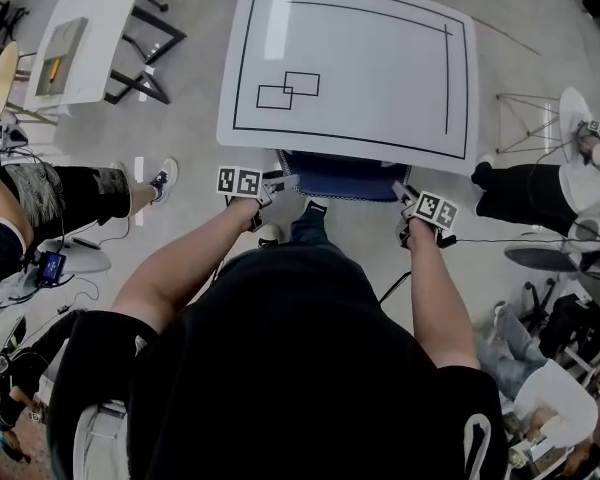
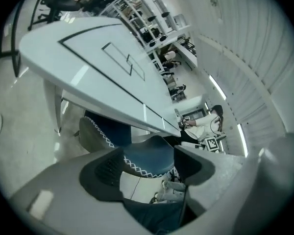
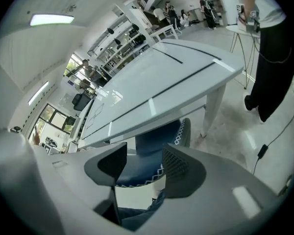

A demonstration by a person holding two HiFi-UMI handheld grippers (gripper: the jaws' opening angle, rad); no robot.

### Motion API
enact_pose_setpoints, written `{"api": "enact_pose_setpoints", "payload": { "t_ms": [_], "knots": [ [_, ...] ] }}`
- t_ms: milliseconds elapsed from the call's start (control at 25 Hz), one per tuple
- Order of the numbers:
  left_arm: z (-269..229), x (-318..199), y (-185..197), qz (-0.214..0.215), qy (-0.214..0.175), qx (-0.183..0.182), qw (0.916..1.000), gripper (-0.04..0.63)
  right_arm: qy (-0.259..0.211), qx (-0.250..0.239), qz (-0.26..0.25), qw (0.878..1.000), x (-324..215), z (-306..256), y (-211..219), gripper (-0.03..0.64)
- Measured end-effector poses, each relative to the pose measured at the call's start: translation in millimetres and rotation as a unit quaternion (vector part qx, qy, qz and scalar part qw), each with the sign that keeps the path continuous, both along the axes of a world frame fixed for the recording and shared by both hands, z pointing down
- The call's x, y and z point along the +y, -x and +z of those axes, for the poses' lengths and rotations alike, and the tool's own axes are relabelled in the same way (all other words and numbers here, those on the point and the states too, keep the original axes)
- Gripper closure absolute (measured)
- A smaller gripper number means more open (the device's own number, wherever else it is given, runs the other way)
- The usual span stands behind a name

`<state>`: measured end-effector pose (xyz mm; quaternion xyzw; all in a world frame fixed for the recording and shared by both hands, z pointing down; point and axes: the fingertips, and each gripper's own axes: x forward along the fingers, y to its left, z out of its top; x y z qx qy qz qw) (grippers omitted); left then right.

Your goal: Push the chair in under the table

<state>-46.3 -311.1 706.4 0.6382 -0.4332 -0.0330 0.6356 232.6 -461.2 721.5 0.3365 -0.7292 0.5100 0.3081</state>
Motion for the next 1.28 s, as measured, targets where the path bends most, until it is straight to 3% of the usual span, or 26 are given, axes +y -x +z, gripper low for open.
{"api": "enact_pose_setpoints", "payload": {
  "t_ms": [200,400,520,680,1000,1280],
  "knots": [
    [-33,0,13,0.033,-0.057,-0.051,0.9965,0.156,-0.059,-0.018,-0.011,0.998,5,-44,21,0.365],
    [-75,-9,31,-0.009,-0.097,-0.043,0.9943,0.157,-0.133,-0.021,-0.046,0.990,14,-94,40,0.372],
    [-100,-11,38,-0.008,-0.127,-0.064,0.9897,0.158,-0.182,-0.025,-0.066,0.981,20,-127,49,0.379],
    [-132,-10,55,0.016,-0.177,-0.137,0.9745,0.160,-0.246,-0.032,-0.082,0.965,28,-173,64,0.383],
    [-193,-1,74,0.032,-0.240,-0.201,0.9492,0.166,-0.365,-0.020,-0.121,0.923,50,-253,86,0.394],
    [-225,16,74,0.053,-0.279,-0.230,0.9309,0.172,-0.397,-0.030,-0.116,0.910,67,-292,93,0.397]
  ]
}}
